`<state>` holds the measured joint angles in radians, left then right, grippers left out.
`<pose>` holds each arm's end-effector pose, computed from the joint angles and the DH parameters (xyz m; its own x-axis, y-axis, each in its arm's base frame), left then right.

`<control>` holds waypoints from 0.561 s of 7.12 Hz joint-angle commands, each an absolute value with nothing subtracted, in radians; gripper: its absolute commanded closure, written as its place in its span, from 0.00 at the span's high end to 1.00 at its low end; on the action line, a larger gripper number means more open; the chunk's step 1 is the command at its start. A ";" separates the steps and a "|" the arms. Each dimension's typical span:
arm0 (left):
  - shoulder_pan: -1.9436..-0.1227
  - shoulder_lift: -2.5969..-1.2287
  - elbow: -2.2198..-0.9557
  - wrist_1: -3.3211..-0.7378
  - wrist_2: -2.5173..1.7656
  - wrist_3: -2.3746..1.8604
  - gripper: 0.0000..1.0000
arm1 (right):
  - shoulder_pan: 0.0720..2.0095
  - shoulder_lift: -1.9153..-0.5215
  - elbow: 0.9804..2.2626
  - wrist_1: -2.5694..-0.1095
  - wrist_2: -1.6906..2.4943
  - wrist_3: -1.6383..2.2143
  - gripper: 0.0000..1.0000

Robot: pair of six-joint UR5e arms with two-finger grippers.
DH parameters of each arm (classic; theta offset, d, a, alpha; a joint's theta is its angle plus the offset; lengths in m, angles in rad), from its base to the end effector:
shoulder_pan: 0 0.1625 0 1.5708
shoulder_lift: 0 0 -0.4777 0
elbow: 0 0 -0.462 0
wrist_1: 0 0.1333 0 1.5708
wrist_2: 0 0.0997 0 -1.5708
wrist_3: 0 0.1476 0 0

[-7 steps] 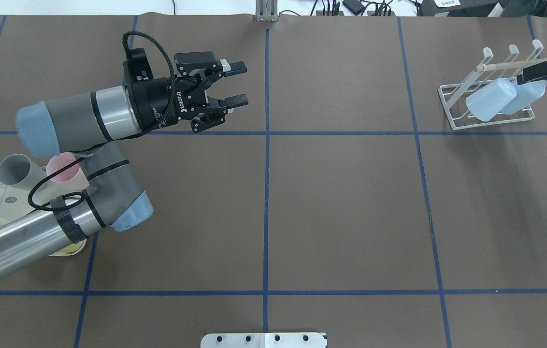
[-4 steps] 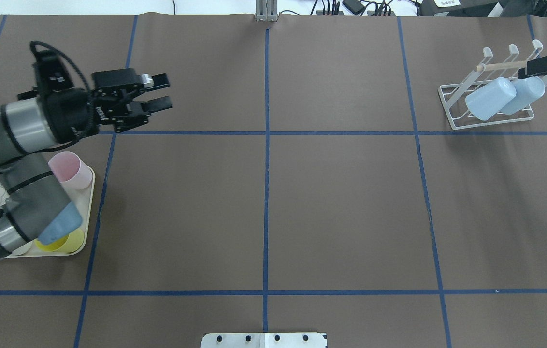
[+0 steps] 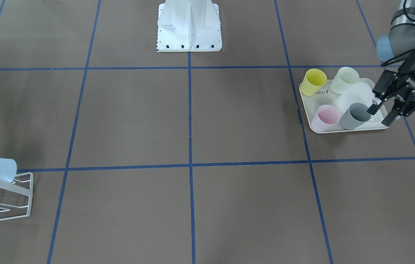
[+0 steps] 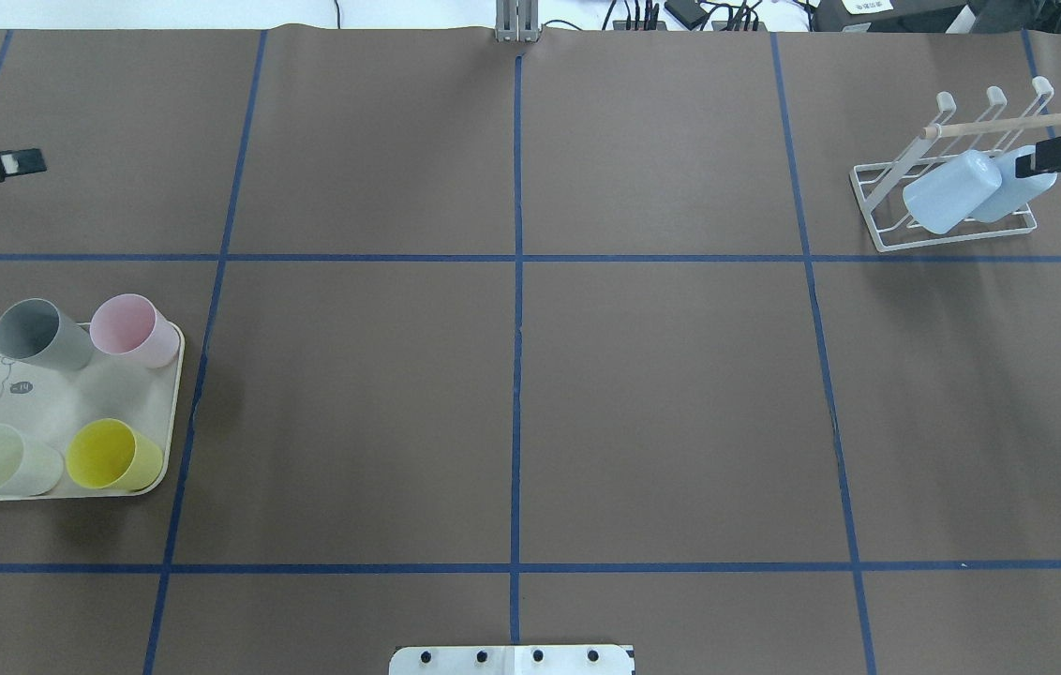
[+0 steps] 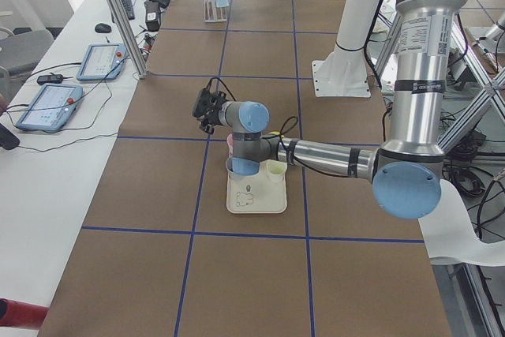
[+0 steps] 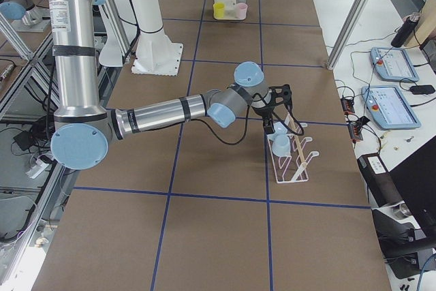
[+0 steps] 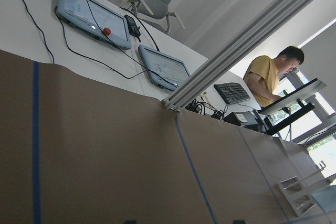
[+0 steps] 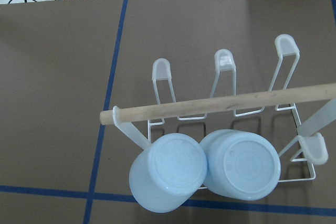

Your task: Transfer IKEA cup to right arm and place on rack

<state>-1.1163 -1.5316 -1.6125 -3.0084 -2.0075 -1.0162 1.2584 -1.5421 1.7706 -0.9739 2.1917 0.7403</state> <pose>0.1948 -0.5602 0.5573 0.3804 0.3084 -0.8719 0.5055 0.7201 0.4753 -0.1453 -0.6041 0.5435 0.6150 -0.0495 0.7870 -0.2795 0.9195 0.2763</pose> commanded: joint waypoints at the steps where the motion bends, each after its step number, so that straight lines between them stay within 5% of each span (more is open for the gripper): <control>1: -1.128 -1.442 -1.614 -2.752 -2.011 -0.754 0.68 | 1.258 -1.557 1.781 -0.973 2.197 0.739 1.00; 4: -1.120 -1.444 -1.611 -2.563 -2.064 -0.704 0.68 | 1.246 -1.565 1.779 -0.971 2.195 0.741 0.99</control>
